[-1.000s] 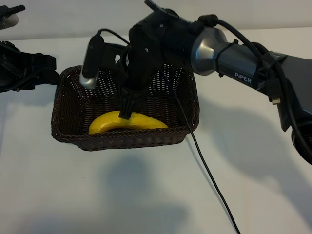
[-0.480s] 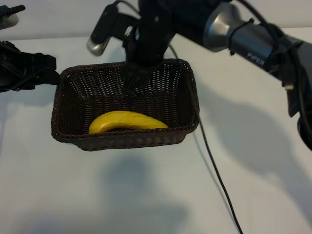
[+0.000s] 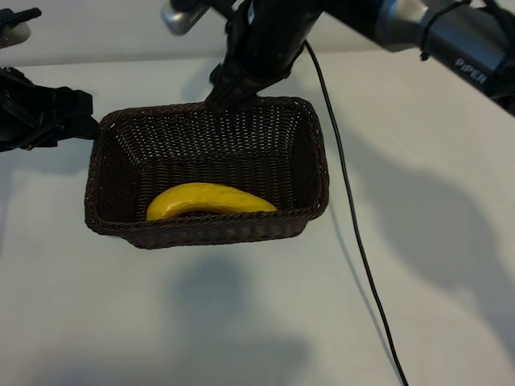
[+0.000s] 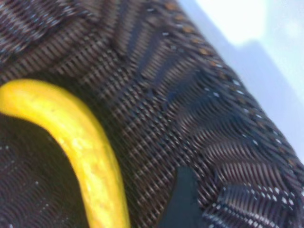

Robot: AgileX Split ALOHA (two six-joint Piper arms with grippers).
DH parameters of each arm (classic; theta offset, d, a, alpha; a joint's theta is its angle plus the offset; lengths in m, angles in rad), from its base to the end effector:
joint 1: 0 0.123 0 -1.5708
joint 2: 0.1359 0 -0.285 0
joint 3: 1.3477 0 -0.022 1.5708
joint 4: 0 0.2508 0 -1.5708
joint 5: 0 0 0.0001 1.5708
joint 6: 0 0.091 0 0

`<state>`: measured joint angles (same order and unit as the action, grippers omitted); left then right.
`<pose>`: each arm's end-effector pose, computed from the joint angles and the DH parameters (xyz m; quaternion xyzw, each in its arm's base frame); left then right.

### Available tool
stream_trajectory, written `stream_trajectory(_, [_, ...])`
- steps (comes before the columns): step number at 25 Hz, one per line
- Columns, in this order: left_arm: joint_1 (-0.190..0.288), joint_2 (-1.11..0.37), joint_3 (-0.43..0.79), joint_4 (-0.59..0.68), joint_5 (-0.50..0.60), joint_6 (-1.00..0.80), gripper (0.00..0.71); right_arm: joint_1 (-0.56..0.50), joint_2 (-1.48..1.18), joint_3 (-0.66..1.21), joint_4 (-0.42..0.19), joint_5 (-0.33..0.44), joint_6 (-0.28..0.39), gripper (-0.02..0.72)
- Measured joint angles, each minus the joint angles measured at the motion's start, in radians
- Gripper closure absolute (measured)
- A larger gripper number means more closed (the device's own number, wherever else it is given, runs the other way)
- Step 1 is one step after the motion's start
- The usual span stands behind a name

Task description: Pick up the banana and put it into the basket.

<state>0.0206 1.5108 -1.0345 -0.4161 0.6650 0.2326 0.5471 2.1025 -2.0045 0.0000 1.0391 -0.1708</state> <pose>0.3091 -0.0164 0.2577 -0.0238 0.9538 -0.1319 0.2688 0.4037 0.2459 0.2871 -0.3394 0.9047 0.0482 0.2530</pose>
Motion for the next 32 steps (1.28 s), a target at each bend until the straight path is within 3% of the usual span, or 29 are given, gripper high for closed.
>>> stream_trajectory(5, [0.000, 0.000, 0.000, 0.000, 0.000, 0.000, 0.122, -0.053, -0.008, 0.000, -0.022, 0.075, 0.080, 0.120])
stream_trajectory(14, [0.000, 0.000, 0.000, 0.000, 0.000, 0.000, 0.122, -0.086, -0.013, 0.000, -0.037, 0.170, 0.100, 0.122])
stream_trajectory(24, [0.000, 0.000, 0.000, 0.000, 0.000, -0.002, 0.122, -0.088, -0.013, 0.000, -0.061, 0.177, 0.179, 0.121])
stream_trajectory(32, [0.000, 0.000, 0.000, 0.000, 0.003, -0.002, 0.122, -0.111, -0.021, 0.000, -0.059, 0.177, 0.196, 0.121])
